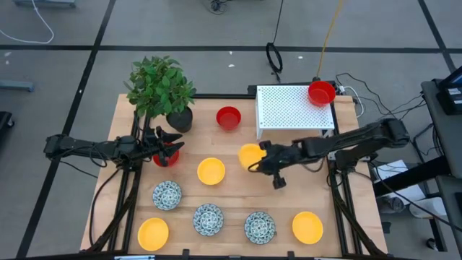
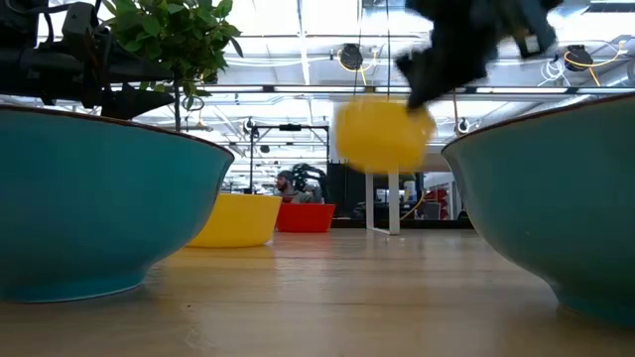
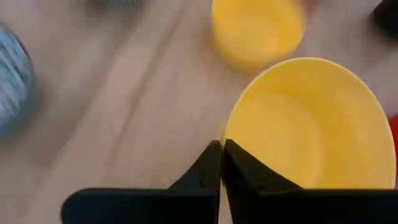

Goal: Pick & Place Mini bowls
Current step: Put the yellow bowl on the shelf

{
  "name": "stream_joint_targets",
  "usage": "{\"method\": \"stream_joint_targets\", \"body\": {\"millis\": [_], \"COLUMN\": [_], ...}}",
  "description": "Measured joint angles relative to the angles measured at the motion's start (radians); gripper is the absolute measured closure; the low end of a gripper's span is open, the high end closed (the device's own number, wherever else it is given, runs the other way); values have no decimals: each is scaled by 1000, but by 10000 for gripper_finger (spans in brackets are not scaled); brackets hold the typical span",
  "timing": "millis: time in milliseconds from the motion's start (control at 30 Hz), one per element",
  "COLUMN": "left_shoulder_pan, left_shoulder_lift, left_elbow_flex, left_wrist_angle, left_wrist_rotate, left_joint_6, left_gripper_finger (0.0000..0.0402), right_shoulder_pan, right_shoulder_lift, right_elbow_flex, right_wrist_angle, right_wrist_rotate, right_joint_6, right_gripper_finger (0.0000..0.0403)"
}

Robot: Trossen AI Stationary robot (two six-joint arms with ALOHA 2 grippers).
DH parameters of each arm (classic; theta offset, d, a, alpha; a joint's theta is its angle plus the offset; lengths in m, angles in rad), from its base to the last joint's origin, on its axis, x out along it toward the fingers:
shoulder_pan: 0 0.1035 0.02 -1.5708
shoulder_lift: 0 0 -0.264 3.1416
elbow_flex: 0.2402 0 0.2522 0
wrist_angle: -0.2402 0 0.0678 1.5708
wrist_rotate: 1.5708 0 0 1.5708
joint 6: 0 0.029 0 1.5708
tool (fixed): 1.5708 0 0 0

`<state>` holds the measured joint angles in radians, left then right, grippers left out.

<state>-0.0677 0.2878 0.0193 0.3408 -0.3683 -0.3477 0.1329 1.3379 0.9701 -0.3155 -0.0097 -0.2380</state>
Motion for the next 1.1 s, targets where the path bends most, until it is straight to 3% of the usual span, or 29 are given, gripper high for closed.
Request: {"method": "stream_joint_targets", "body": {"millis": [200, 400, 600, 733, 867, 1100], "left_shoulder_pan": [0, 0, 0, 0, 0, 0], "left_shoulder_lift": [0, 0, 0, 0, 0, 0], "left_elbow_flex": [0, 0, 0, 0, 0, 0], "left_wrist_angle": [0, 0, 0, 0, 0, 0], "left_wrist_rotate": [0, 0, 0, 0, 0, 0], "left_joint_6": [0, 0, 0, 0, 0, 0], "left_gripper_finger": [183, 183, 183, 183, 183, 183], "right_shoulder_pan": [-10, -125, -277, -354, -416, -501], "right_shoulder_lift": [-119, -136, -131, -125, -120, -121], "right_elbow_flex": [101, 208, 214, 214, 214, 214], "right_wrist_angle": [-60, -446, -691, -728, -732, -733], "right_wrist_rotate": [78, 233, 249, 263, 351, 338], "right_joint_6": [51, 172, 294, 294, 273, 221], "right_gripper_finger": [402, 402, 402, 403, 403, 402]}}
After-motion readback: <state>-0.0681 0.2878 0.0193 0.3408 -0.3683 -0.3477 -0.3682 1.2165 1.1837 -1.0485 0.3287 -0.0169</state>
